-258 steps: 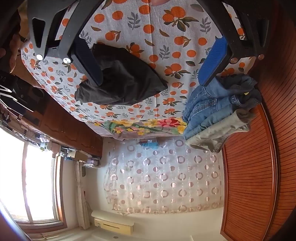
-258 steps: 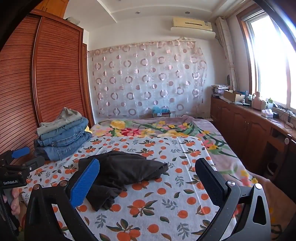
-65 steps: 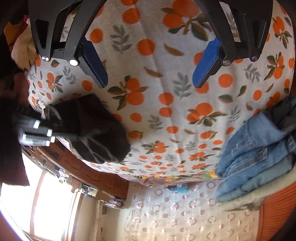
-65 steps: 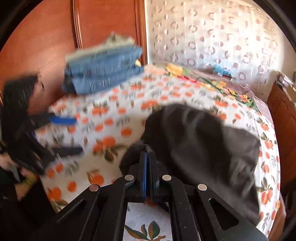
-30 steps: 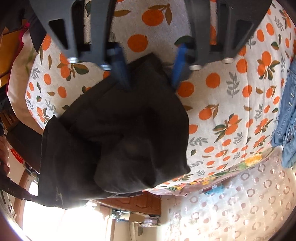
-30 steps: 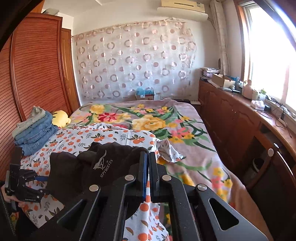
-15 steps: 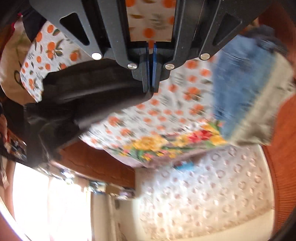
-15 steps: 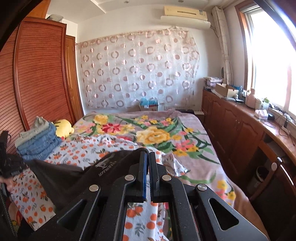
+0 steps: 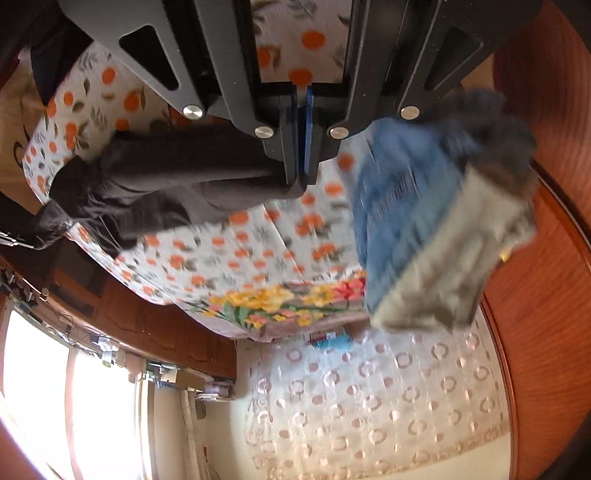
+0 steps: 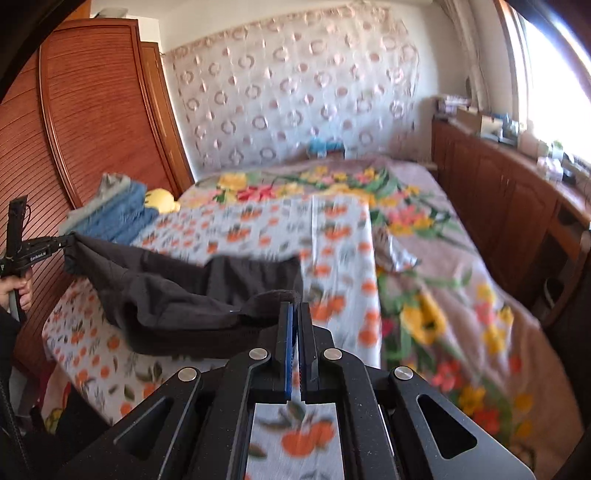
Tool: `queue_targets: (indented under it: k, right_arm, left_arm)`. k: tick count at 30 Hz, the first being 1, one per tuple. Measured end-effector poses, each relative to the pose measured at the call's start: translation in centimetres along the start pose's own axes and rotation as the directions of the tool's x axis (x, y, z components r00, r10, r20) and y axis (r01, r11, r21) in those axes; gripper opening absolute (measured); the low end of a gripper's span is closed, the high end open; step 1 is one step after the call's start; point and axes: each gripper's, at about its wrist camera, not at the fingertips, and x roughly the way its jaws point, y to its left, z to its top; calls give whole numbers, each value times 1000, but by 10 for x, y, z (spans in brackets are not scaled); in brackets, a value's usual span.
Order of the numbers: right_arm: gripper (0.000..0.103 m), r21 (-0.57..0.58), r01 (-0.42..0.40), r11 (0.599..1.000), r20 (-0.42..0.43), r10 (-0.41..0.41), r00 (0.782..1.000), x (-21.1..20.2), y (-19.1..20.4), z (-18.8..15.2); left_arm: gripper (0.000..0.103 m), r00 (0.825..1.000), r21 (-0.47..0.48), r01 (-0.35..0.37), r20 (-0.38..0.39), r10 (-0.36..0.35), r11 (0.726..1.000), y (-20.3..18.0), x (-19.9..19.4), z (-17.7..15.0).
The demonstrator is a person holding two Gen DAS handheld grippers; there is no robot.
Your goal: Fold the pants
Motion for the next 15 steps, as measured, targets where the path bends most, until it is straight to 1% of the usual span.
queue_targets:
  k: [1,4,7,10,12,15]
  right_arm:
    - [2,17,-5,1000,-7,5,1000,-1,-5,-5]
    - [2,26,-2,1000,10,2,1000,-11,-12,1]
    - [2,28,-12,1000,60,10,998,-36,-5,12]
    - [2,-8,3,1000,106,-2,994,-66,7,15]
    - [2,-30,11,999,139,-6,990,-88,12,18]
    - [2,-69,27,997,200,-12,980,-120,21,19]
  left_arm:
    - [3,1000,-14,9,0,-9,1000,-1,-2,-8]
    - [3,999,-49,31,20,-30,998,-3,-17,-18]
    - [3,996,-49,52,81,-48,997,-9,-49,-14]
    - [3,988,-24,60,141,-56,998,-18,-86,-6]
    - [3,978,2,56,199,-56,998,-25,-119,2]
    - [3,960,22,56,273,-60,998,-27,-156,17]
